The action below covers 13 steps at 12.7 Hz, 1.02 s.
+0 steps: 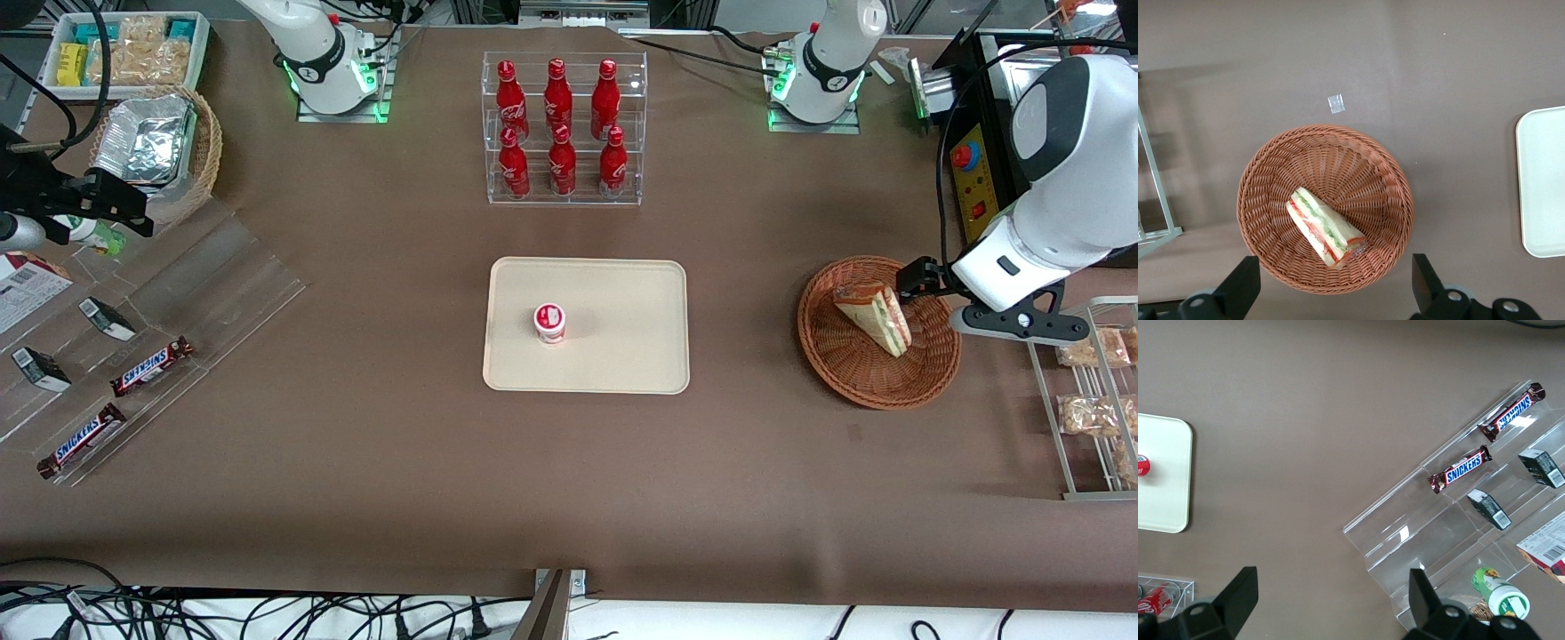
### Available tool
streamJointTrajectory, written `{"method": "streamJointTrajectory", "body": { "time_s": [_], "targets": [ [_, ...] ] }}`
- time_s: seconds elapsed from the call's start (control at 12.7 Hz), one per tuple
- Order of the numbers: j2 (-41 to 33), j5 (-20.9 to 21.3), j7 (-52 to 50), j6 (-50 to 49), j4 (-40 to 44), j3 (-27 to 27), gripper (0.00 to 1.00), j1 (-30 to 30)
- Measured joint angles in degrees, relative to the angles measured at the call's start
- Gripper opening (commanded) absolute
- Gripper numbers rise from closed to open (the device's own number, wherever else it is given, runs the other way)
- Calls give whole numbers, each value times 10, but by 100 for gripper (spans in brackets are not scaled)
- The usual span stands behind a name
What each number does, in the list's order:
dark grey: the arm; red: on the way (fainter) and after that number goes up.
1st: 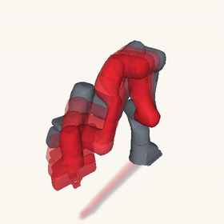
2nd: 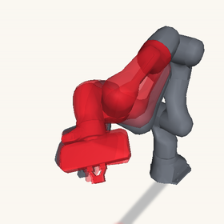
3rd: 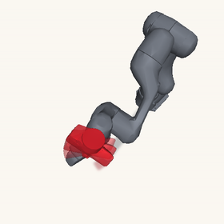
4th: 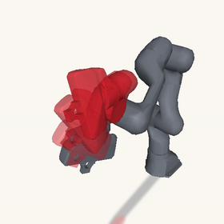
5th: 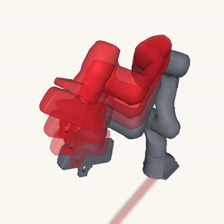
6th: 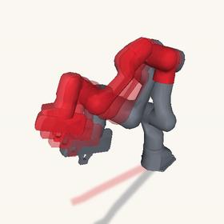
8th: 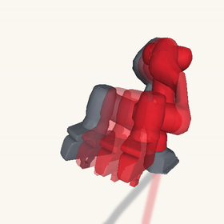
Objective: Place sandwich from basket to tray
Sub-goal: 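Lower the open left gripper over the sandwich in the wicker basket, then close the left gripper on the wrapped sandwich's crust edge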
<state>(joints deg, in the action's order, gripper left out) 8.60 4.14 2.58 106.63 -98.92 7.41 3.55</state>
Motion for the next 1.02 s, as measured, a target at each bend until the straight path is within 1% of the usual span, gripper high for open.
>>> {"method": "streamJointTrajectory", "body": {
  "time_s": [0.47,0.63,0.87,1.02],
  "targets": [
    [5,0,0,0,5,1,100,-2],
    [15,0,-17,-2,11,1,100,-2],
    [31,0,-110,-12,13,-3,100,3],
    [36,0,-196,-13,14,-6,100,7]
  ]
}}
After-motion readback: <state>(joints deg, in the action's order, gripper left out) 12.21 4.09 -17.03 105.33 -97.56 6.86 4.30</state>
